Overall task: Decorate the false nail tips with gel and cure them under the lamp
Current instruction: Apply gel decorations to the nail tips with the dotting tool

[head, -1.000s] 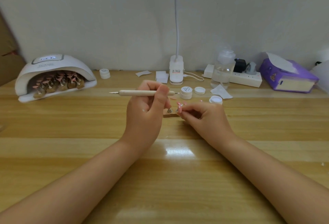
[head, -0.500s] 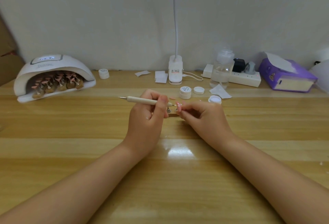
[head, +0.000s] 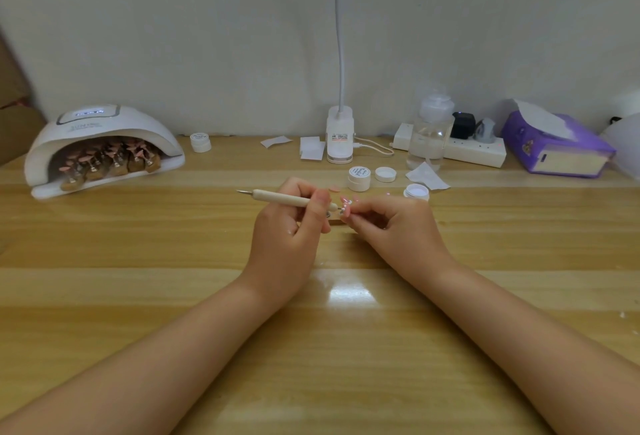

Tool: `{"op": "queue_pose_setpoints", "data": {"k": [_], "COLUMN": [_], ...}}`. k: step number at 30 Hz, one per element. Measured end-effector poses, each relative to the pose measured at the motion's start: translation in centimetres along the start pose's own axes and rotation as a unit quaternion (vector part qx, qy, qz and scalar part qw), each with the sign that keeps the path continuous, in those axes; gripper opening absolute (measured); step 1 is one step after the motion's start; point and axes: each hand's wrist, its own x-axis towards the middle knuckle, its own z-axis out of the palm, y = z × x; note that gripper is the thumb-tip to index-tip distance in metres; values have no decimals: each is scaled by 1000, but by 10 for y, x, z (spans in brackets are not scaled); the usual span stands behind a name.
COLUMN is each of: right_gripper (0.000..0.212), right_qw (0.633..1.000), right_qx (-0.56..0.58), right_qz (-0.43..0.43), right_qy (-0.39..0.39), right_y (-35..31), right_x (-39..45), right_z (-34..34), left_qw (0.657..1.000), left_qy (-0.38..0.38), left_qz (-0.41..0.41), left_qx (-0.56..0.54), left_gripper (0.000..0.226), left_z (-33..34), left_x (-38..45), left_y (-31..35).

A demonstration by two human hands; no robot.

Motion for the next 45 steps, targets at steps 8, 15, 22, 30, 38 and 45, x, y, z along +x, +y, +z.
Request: {"op": "queue_pose_setpoints", "data": {"k": [8,15,22,30,38,45], "right_gripper": [11,11,11,11,10,10], "right_qw": [1000,1000,1000,1000,1000,1000], "right_qx": [-5,8,-6,-4,-4,-5], "right_qz": [3,-5,-2,-4,-5,-2], "right_qy": [6,1,3,7,6,4], "right_y": [0,0,0,0,1,0], "right_x": [0,-1,0,-1,-1,-1], "right_z": [0,0,0,-1,-1,0], "left_qw": [1000,1000,1000,1000,1000,1000], "left_qy": [-5,-5,-5,-8,-8,-11], "left_qz": [-3,-1,0,0,4,5], "left_qx": [0,7,11,12,10,4], "left_gripper": [19,20,21,22,17,17], "left_z": [0,1,1,1,1,1], "left_x": [0,0,0,0,0,0], "left_y": [0,-1,-1,0,-1,-3]}}
